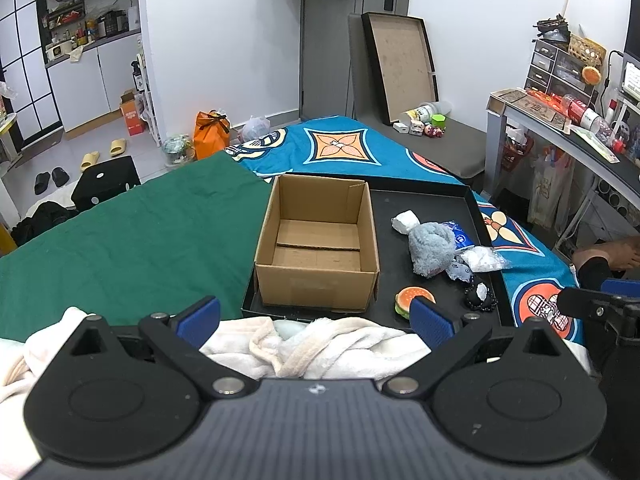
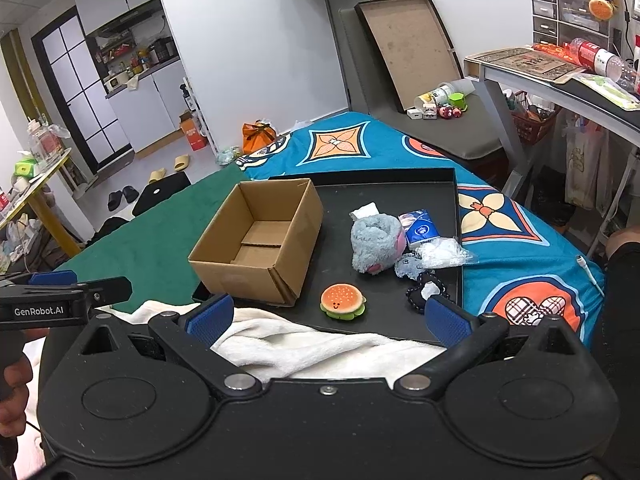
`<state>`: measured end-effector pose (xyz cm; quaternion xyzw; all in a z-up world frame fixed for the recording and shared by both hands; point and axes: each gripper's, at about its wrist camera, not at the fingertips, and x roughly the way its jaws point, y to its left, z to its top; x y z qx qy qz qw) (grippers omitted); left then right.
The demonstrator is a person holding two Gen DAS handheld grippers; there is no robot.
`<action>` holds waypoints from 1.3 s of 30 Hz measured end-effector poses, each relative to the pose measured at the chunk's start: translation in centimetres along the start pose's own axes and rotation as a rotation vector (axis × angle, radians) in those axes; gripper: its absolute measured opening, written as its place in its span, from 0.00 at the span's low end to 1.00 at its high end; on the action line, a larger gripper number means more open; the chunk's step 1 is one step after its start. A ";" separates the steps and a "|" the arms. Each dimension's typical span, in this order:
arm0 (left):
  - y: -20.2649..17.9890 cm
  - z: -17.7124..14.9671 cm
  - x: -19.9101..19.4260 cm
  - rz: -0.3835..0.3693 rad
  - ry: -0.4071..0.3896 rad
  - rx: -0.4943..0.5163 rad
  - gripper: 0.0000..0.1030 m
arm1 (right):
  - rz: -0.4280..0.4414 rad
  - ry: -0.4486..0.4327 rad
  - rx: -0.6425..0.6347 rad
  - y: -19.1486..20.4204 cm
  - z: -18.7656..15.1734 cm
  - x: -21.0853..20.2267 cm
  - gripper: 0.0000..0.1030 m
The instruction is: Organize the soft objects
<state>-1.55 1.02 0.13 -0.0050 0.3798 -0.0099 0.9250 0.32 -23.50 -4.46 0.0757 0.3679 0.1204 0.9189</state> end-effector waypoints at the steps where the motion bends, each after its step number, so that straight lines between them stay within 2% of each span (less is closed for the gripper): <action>1: 0.0 0.0 0.0 0.000 0.000 0.000 0.97 | 0.000 0.001 -0.001 0.1 0.0 0.1 1.00; 25: -0.1 0.5 0.8 0.002 0.008 0.004 0.97 | -0.009 0.026 -0.006 -0.6 0.4 1.7 1.00; 39: 0.1 3.0 4.7 0.033 0.032 -0.011 0.97 | 0.010 0.028 0.025 -3.1 1.6 4.8 1.00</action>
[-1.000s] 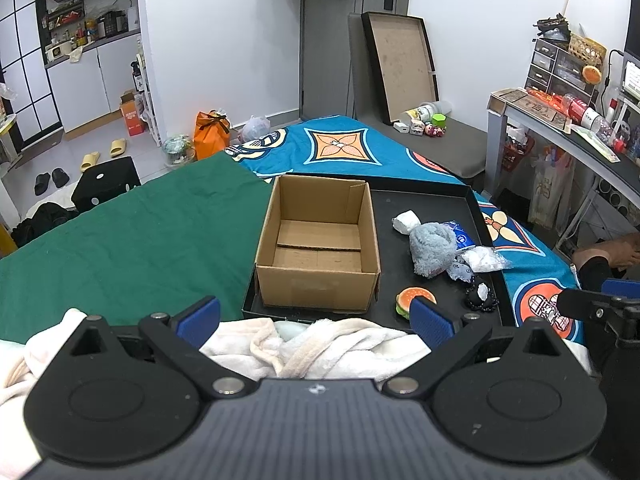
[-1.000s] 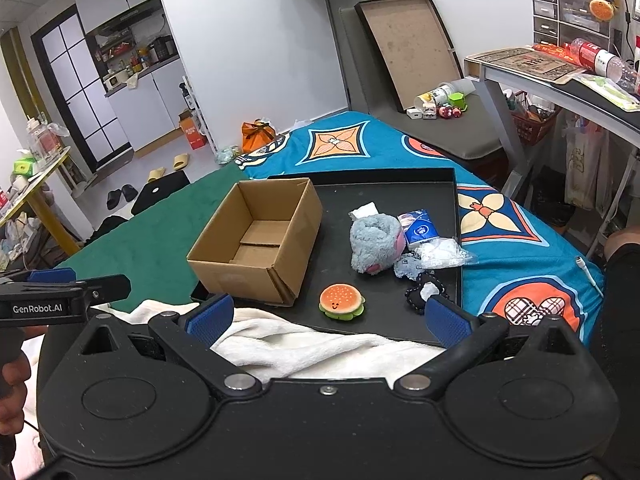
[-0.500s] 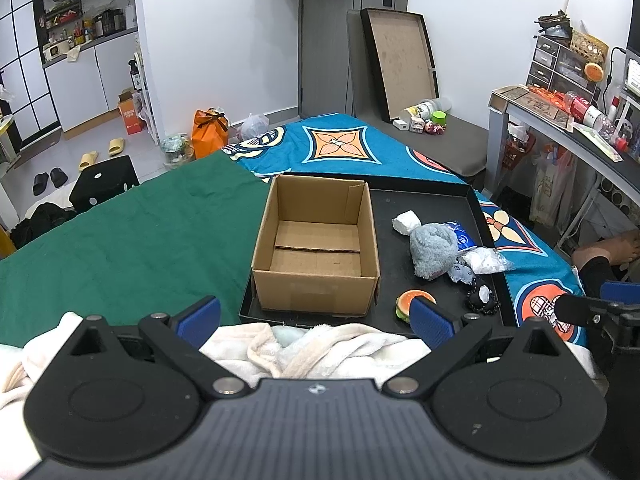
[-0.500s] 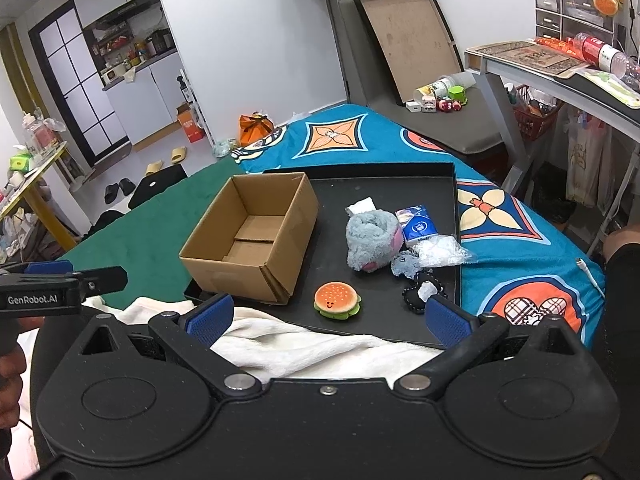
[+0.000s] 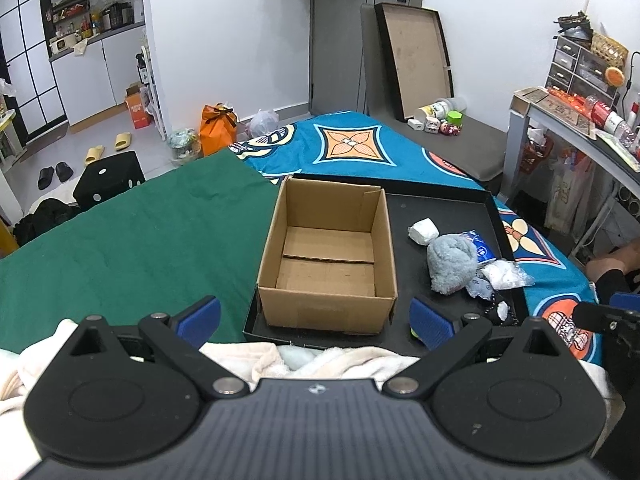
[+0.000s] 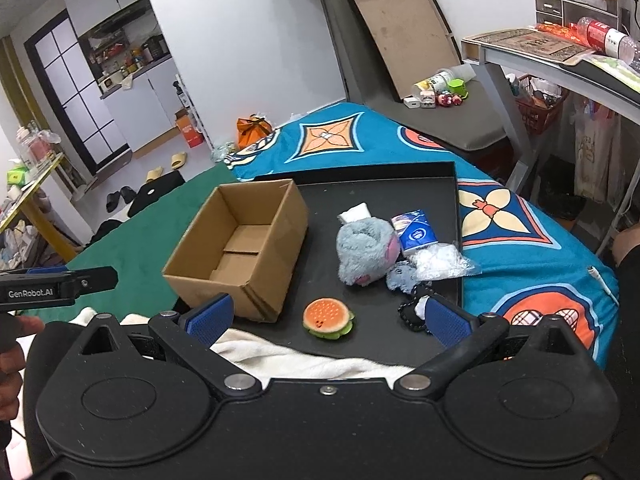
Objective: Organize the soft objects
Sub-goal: 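Reach the right gripper to the clear plastic bag and close on it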
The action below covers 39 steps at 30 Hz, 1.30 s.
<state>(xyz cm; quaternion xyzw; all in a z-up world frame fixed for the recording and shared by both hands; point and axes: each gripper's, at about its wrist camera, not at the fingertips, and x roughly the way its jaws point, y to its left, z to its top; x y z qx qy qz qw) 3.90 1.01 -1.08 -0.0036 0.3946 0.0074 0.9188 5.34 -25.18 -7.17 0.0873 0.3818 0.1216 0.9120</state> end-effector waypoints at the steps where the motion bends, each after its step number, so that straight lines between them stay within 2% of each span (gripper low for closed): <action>1: 0.0 0.2 0.4 0.002 0.004 -0.001 0.97 | -0.004 -0.001 0.003 -0.2 0.1 0.3 1.00; 8: 0.0 0.7 3.0 0.004 0.022 0.005 0.97 | -0.011 -0.022 0.028 -2.1 0.9 2.1 0.98; 14: 0.2 1.1 5.5 0.008 0.063 0.002 0.96 | -0.016 -0.019 0.082 -4.0 1.5 4.2 0.90; 18: 0.4 1.5 7.0 0.017 0.078 0.003 0.95 | -0.005 -0.006 0.148 -5.5 1.6 5.9 0.80; 23: 0.6 1.9 8.8 0.034 0.092 0.004 0.95 | -0.001 0.010 0.259 -7.5 1.1 7.9 0.79; 25: 0.6 2.1 9.4 0.042 0.097 0.013 0.95 | 0.005 0.017 0.308 -8.2 0.9 8.5 0.76; 33: 0.7 2.4 12.1 0.068 0.119 0.018 0.87 | -0.006 0.020 0.439 -9.9 0.5 11.2 0.74; 39: 0.7 2.3 14.2 0.087 0.145 0.017 0.77 | -0.015 0.014 0.530 -11.2 0.4 13.4 0.62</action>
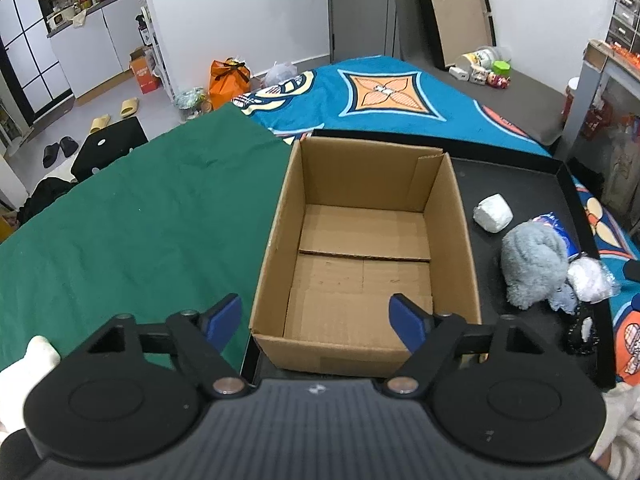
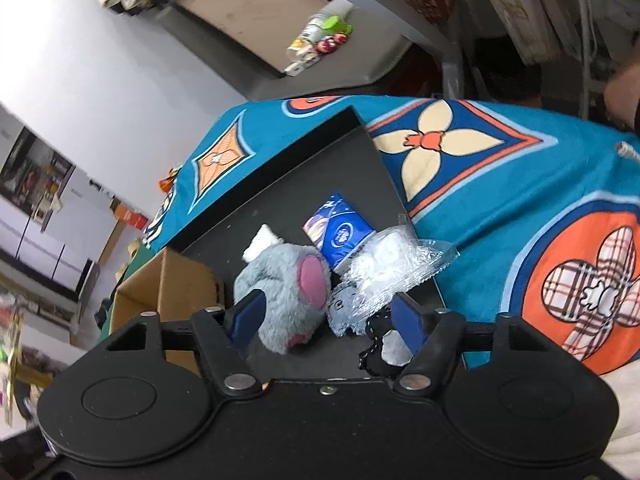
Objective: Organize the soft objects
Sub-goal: 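Reach the right gripper to the clear plastic bag and close on it, then lift the bag with the right gripper and release it into the cardboard box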
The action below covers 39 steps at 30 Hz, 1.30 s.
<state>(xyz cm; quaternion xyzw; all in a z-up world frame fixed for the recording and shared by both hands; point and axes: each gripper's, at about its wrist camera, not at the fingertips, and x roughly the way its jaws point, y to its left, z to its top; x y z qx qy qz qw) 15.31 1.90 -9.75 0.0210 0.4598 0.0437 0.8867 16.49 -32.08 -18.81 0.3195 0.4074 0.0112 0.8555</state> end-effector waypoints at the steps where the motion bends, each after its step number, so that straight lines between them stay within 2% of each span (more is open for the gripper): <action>1: -0.1 0.0 0.3 0.008 0.003 0.006 0.76 | -0.004 -0.002 0.013 -0.2 0.0 0.4 0.61; 5: -0.1 0.3 1.7 0.023 0.026 0.015 0.69 | -0.004 0.017 0.037 -1.3 0.0 1.9 0.60; 9: -0.4 0.5 2.8 0.041 0.042 0.037 0.69 | 0.001 0.028 0.083 -2.6 -0.3 2.9 0.59; 17: -0.8 0.6 5.1 0.083 0.072 0.063 0.69 | 0.022 -0.007 0.144 -4.6 0.0 4.4 0.58; 18: -0.8 0.6 5.3 0.092 0.073 0.066 0.69 | 0.025 -0.010 0.149 -4.6 0.1 4.6 0.57; 20: -0.8 0.7 5.7 0.101 0.078 0.072 0.69 | 0.024 -0.016 0.155 -4.8 0.1 5.0 0.48; 21: -0.8 0.6 5.9 0.104 0.080 0.074 0.69 | 0.019 -0.019 0.159 -4.9 0.1 5.1 0.34; 25: -0.6 0.6 6.5 0.122 0.084 0.075 0.69 | 0.023 -0.032 0.161 -5.1 0.0 5.0 0.22; 31: 0.2 0.9 6.4 0.132 0.064 0.058 0.68 | 0.042 -0.072 0.108 -3.8 0.4 3.7 0.17; 39: 1.3 0.6 5.9 0.113 0.035 0.012 0.60 | 0.062 -0.107 0.023 -0.8 0.8 1.8 0.15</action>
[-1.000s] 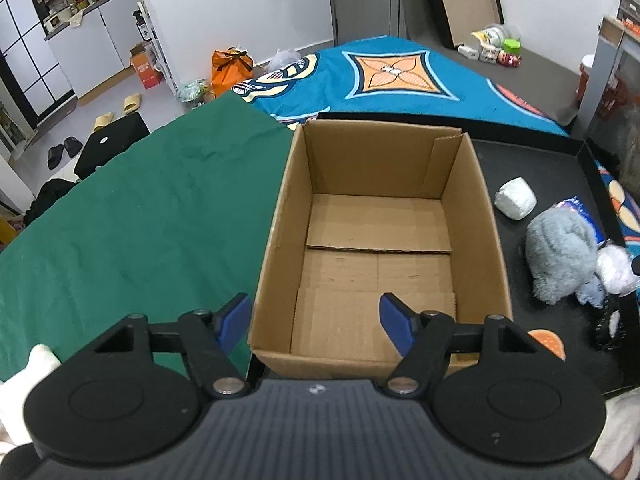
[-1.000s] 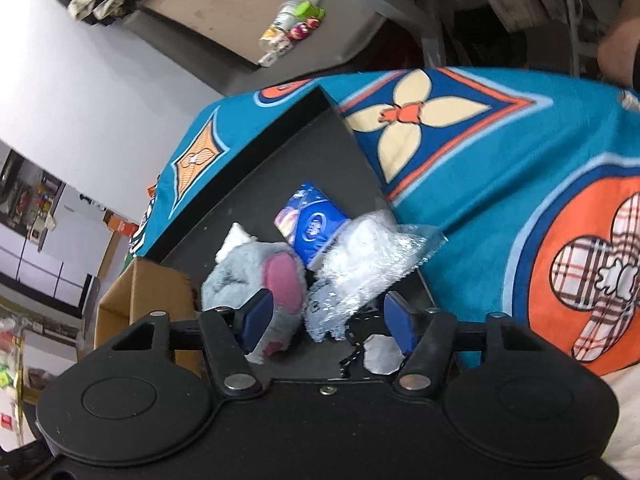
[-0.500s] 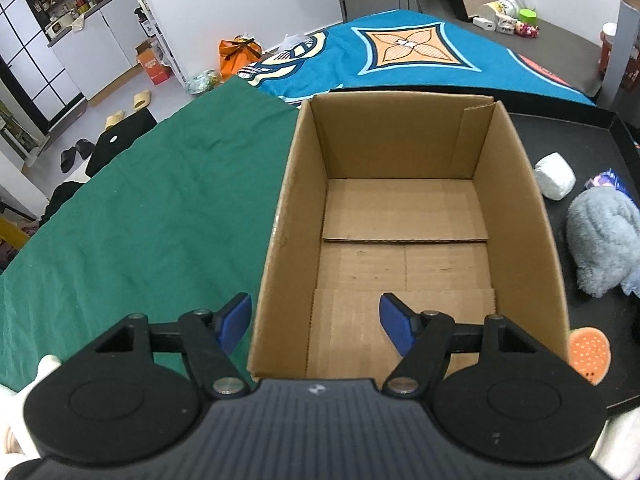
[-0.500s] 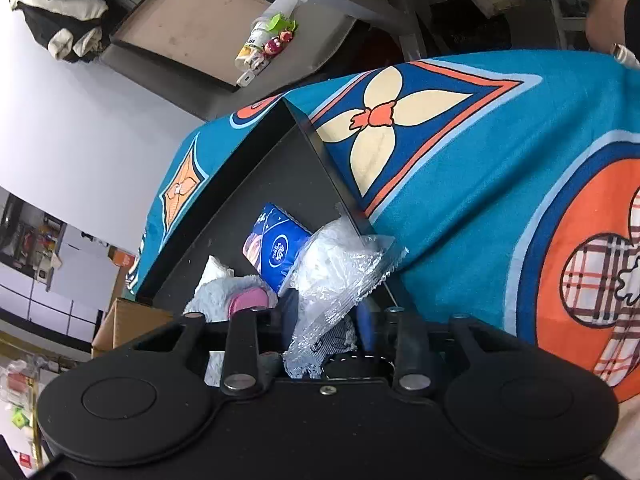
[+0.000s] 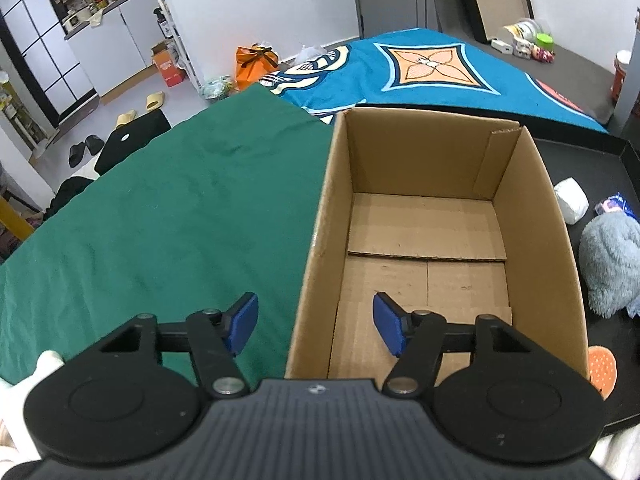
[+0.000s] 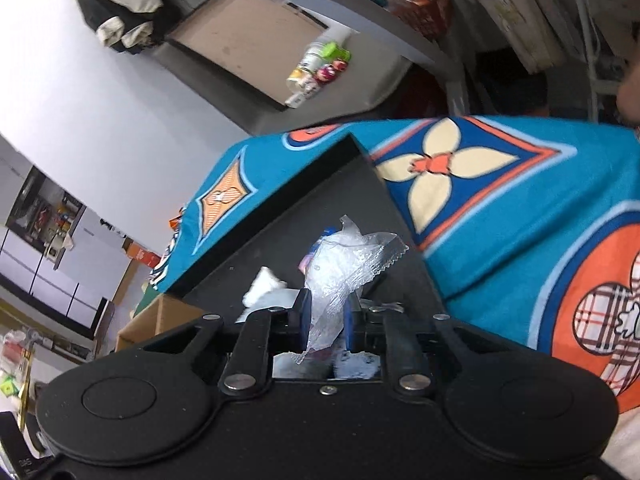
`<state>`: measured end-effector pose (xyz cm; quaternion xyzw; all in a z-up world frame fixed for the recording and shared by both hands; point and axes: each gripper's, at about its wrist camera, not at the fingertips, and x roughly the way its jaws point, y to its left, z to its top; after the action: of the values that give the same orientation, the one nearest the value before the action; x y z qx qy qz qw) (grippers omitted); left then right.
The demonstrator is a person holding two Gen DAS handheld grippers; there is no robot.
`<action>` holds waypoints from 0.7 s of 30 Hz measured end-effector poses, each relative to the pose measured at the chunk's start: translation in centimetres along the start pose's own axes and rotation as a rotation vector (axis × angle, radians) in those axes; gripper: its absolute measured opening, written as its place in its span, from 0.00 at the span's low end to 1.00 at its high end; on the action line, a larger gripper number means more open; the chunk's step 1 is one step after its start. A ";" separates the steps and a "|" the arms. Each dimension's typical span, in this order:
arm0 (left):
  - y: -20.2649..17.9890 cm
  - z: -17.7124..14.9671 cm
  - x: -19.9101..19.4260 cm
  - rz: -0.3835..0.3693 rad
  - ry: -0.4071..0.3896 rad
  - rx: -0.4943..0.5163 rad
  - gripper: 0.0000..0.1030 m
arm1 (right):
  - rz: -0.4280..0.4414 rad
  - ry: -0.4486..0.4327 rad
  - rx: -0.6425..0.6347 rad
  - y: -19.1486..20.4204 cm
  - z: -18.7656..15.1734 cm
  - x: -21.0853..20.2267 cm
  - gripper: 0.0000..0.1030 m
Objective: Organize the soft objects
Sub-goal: 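Lift the bag with the right gripper and release it into the cardboard box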
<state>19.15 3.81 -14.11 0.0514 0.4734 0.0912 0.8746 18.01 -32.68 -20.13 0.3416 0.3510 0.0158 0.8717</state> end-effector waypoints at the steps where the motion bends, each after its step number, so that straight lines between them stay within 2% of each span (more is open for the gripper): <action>1: 0.1 -0.1 0.0 -0.005 -0.001 -0.005 0.59 | 0.000 -0.004 -0.013 0.4 0.0 -0.1 0.15; 10: 0.4 -1.4 0.1 -0.025 -0.033 -0.014 0.49 | 0.019 0.001 -0.101 4.5 -0.5 -0.5 0.15; 13: 1.1 -1.7 0.4 -0.040 -0.036 -0.039 0.42 | 0.017 0.006 -0.131 5.7 -0.6 -0.5 0.15; 15: 1.7 -1.8 0.6 -0.054 -0.037 -0.066 0.33 | 0.019 0.008 -0.149 6.7 -0.8 -0.5 0.15; 21: 2.5 -1.9 0.7 -0.104 -0.054 -0.093 0.13 | 0.041 0.021 -0.190 9.6 -1.5 0.0 0.15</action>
<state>17.70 6.45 -15.28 -0.0114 0.4471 0.0659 0.8920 19.07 -24.42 -15.07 0.2643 0.3502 0.0703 0.8959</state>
